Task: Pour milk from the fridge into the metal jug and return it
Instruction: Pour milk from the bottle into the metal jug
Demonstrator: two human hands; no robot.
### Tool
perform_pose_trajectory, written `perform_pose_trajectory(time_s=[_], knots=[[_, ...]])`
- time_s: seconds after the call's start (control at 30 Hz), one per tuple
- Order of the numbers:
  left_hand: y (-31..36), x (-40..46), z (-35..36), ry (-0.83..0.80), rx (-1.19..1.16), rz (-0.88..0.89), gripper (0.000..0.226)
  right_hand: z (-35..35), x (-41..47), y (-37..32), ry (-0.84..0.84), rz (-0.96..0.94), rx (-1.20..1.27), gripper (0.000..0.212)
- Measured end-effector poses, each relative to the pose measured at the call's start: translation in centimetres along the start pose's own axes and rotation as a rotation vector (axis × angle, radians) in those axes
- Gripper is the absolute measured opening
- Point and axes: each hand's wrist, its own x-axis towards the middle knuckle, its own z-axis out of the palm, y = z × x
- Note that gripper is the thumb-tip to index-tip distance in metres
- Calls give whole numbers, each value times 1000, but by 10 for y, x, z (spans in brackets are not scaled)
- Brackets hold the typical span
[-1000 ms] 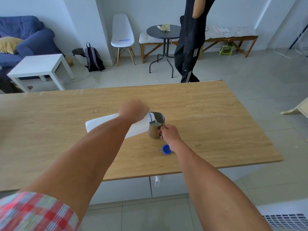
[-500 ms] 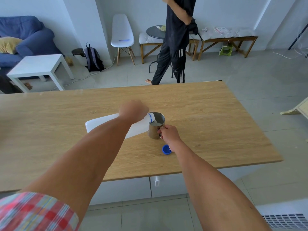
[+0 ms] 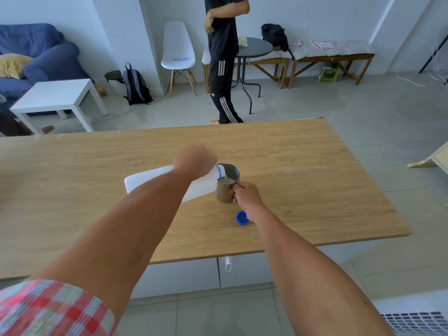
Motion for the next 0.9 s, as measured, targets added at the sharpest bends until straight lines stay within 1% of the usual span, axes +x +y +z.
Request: perform_pose_trajectory(time_s=[0.9], knots=[[1, 0, -2, -26, -15, -22, 32, -1, -3, -2, -7, 8, 16, 29]])
